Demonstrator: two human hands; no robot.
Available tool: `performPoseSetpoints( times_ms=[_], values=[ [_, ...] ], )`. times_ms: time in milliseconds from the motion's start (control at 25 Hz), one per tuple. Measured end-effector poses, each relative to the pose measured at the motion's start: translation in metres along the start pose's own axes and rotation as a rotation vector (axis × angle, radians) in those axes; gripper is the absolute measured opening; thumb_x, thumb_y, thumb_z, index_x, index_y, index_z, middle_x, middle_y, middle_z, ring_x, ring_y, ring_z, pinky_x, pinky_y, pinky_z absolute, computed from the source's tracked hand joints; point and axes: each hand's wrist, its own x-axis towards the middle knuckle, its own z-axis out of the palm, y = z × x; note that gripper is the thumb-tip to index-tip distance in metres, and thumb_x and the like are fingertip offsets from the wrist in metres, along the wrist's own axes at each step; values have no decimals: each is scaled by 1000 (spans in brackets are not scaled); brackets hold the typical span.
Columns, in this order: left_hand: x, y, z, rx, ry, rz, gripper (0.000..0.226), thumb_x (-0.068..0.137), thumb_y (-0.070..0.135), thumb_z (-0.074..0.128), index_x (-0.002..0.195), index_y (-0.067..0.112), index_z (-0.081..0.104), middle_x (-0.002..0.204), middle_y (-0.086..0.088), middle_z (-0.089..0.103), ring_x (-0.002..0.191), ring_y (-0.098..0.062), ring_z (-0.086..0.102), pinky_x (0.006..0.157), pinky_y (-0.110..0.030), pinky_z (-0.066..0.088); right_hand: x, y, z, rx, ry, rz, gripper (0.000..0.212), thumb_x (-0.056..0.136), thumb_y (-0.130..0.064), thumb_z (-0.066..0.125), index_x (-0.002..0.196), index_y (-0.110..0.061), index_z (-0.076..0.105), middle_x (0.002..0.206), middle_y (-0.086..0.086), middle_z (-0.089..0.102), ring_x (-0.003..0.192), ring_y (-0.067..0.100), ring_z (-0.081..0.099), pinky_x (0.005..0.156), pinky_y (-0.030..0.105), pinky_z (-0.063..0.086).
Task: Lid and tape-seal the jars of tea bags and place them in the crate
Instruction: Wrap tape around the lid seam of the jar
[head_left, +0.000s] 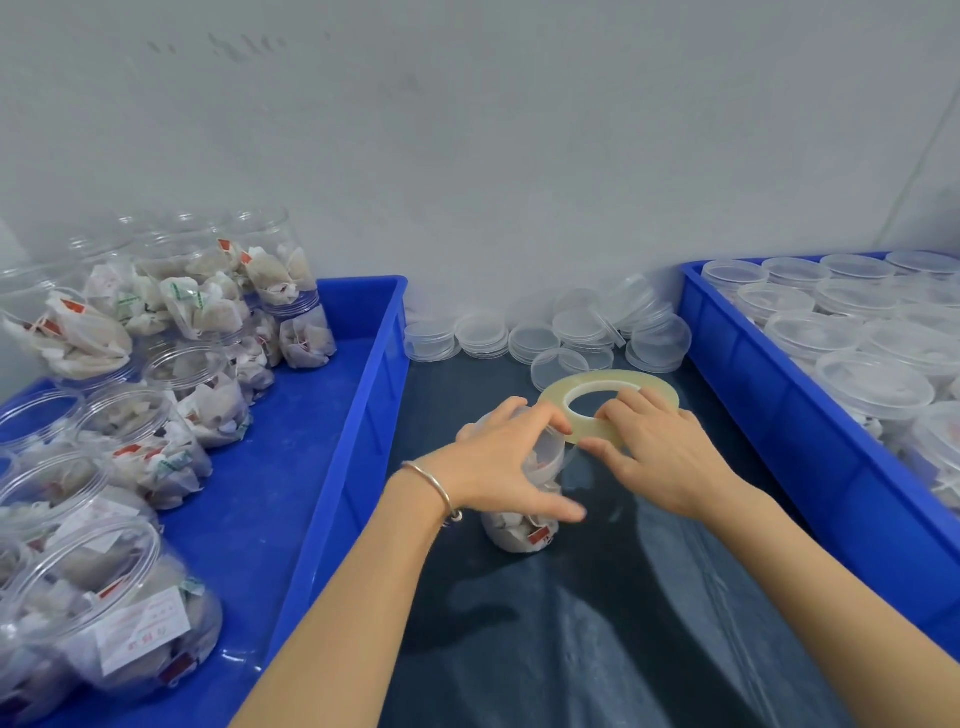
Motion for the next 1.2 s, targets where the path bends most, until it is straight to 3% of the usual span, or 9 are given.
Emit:
performPoseSetpoints(
  times_ms=[40, 120, 320, 440, 520, 760, 960, 1200],
  values=[
    [1, 2, 8, -2, 94, -4, 49, 77, 53, 68, 114, 35, 42, 123, 16, 39, 119, -8, 37, 100, -43, 32, 1, -1, 1, 9, 8, 8, 41, 95, -54, 35, 112, -22, 52, 109, -8, 45, 113, 12, 37, 87, 37, 40],
    [3, 6, 21, 62, 270, -33, 35, 84, 56, 56, 108, 33, 45, 127, 17, 36, 126, -5, 31, 104, -48, 26, 1, -3, 3, 15, 13, 7, 40, 96, -53, 35, 114, -22, 52, 111, -9, 45, 113, 12, 37, 87, 37, 39],
    [8, 17, 25, 79, 350, -160, 13, 90, 32, 52, 98, 32, 42, 120, 12, 42, 126, -12, 35, 107, -64, 17, 1, -5, 3, -9, 34, 17, 41, 96, -53, 34, 114, -21, 52, 109, -9, 43, 112, 12, 36, 87, 36, 38],
    [13, 35, 39, 94, 428, -297, 13, 92, 21, 44, 104, 26, 41, 125, 8, 44, 144, -30, 14, 102, -74, 11, 2, -9, 6, -4, 40, 41, 41, 96, -54, 33, 115, -22, 51, 110, -8, 44, 112, 12, 36, 89, 38, 39],
    [15, 39, 49, 188, 478, -355, 14, 97, 22, 36, 111, 22, 40, 127, 7, 44, 146, -35, 8, 104, -72, 11, 1, -10, 8, 3, 47, 56, 41, 96, -52, 33, 116, -22, 51, 112, -8, 45, 113, 12, 36, 89, 38, 38],
    [22, 31, 55, 261, 621, -301, 19, 97, 25, 36, 114, 23, 43, 123, 8, 46, 139, -29, 22, 101, -52, 23, -2, -16, 9, 24, 86, 135, 42, 96, -52, 33, 113, -20, 53, 114, -7, 47, 114, 13, 38, 88, 40, 38],
    [33, 23, 48, 209, 612, -267, 16, 92, 24, 45, 108, 24, 47, 120, 10, 48, 132, -26, 27, 96, -49, 26, -5, -29, 10, 52, 144, 306, 42, 96, -52, 35, 112, -19, 56, 116, -6, 50, 119, 15, 36, 85, 44, 35],
    [36, 9, 43, 222, 592, -138, 11, 90, 24, 46, 101, 23, 47, 119, 10, 51, 128, -26, 32, 94, -48, 27, -14, -47, 19, 342, 185, 569, 45, 95, -49, 39, 119, -16, 58, 124, -2, 51, 123, 17, 35, 93, 54, 34]
  ],
)
